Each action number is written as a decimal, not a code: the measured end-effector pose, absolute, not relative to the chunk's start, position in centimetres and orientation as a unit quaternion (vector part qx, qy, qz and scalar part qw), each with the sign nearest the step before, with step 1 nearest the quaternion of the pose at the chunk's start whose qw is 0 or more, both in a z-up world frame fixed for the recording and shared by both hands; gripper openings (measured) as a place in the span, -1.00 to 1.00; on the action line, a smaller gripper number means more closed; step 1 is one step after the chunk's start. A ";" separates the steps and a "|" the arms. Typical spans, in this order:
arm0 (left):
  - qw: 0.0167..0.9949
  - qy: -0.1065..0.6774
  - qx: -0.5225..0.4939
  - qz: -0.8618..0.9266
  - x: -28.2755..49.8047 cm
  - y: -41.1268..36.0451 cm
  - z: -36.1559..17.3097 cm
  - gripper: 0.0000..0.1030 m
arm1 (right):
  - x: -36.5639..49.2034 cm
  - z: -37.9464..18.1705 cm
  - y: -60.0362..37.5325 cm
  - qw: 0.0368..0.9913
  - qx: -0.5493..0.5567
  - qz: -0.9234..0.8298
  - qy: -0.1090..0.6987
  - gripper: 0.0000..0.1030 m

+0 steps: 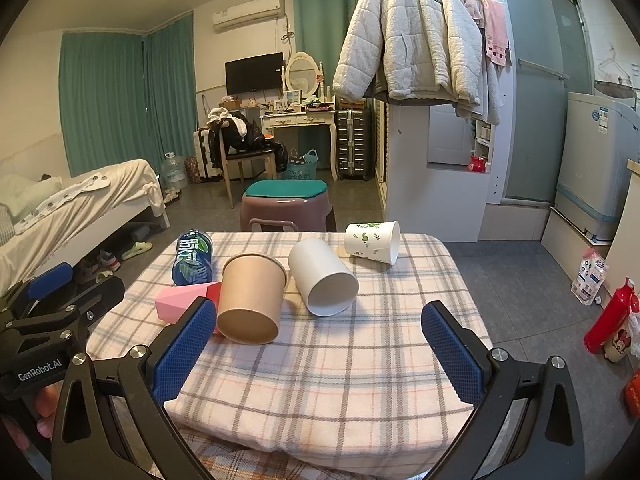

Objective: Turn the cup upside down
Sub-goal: 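Reach the right gripper to the lying blue water bottle and grasp it, then lift the blue bottle with the right gripper and turn it upright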

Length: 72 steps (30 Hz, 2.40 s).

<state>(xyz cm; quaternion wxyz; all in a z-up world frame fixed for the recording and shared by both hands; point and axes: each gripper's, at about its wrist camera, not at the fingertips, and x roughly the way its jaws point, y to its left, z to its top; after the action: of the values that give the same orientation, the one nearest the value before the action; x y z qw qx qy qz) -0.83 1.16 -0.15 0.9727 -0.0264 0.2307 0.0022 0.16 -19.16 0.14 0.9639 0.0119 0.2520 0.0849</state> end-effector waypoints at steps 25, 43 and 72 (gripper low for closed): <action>0.957 0.271 -0.039 0.096 5.3 17.1 -3.9 1.00 | 11.8 2.1 -3.8 0.924 -0.076 0.197 0.318 1.00; 0.933 0.327 -0.076 0.132 10.7 23.7 -9.6 1.00 | 26.6 -7.7 7.9 0.827 -0.129 0.239 0.493 0.87; 0.950 0.273 -0.078 0.127 4.6 18.4 -3.5 1.00 | 16.6 4.1 1.5 0.870 -0.092 0.259 0.409 0.33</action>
<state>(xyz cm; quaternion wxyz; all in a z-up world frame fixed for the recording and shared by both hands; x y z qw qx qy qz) 4.64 18.36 -3.53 0.9504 -0.0779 0.2729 0.1271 16.57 1.54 4.14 0.8703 -0.0916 0.4086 0.2592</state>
